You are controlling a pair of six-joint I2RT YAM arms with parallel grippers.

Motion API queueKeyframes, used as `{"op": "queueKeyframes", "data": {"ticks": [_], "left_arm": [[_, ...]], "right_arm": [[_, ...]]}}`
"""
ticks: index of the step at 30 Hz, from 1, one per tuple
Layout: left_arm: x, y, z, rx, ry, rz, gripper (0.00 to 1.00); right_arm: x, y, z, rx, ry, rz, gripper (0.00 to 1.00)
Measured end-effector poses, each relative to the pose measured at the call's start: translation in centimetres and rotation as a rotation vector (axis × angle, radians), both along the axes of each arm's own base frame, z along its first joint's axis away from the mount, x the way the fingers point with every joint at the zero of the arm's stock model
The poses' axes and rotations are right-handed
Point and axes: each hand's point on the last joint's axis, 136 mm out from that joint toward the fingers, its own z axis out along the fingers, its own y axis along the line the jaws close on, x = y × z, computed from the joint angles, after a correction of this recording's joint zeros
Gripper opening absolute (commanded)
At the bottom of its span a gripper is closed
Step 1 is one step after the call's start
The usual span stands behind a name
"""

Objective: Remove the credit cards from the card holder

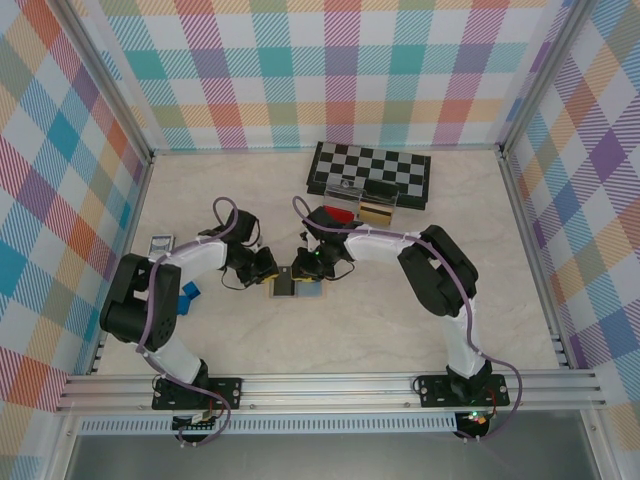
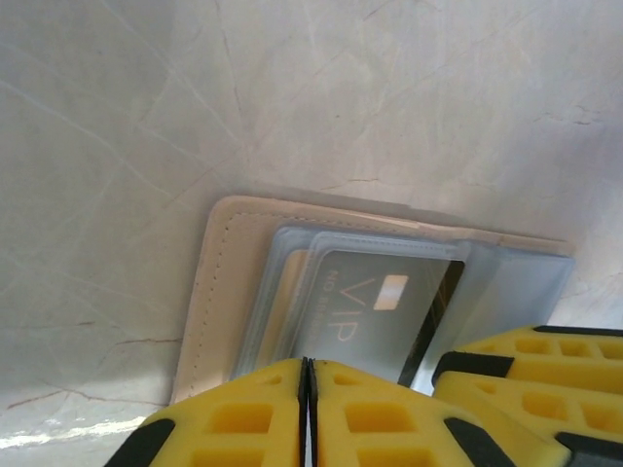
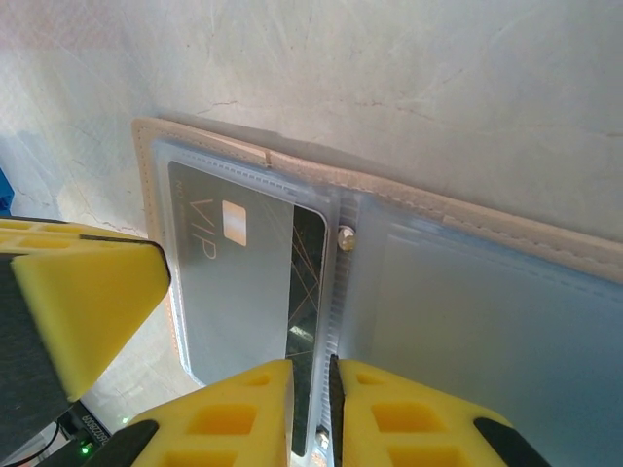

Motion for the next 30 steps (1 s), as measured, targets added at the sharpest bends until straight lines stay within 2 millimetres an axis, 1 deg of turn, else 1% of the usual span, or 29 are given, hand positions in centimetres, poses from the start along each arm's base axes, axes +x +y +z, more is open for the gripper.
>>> {"op": "queueKeyframes", "data": {"ticks": [3, 12, 15, 21, 27, 30], "left_arm": [[-0.13, -0.04, -0.4, -0.001, 0.014, -0.001, 0.06], [-0.27, -0.44, -0.36, -0.025, 0.024, -0.01, 0.05], [-0.39, -0.56, -0.4, -0.034, 0.026, -0.013, 0.05], [-0.35, -0.7, -0.47, -0.044, 0.02, -0.015, 0.07], [-0.42, -0.66, -0.39, -0.045, 0.012, -0.015, 0.11], [-0.57, -0.52, 0.0, -0.042, 0.004, -0.013, 0.14]], "right_arm": [[-0.06, -0.04, -0.21, -0.006, 0.007, 0.0, 0.16], [-0.3, 0.3, -0.64, 0.008, 0.043, 0.014, 0.17], [-0.38, 0.26, -0.76, 0.009, 0.054, 0.016, 0.14], [-0.34, -0.05, -0.86, -0.001, 0.064, 0.01, 0.01], [-0.27, -0.16, -0.79, -0.008, 0.058, 0.007, 0.0], [-0.17, -0.28, -0.52, -0.012, 0.049, 0.003, 0.0]]}}
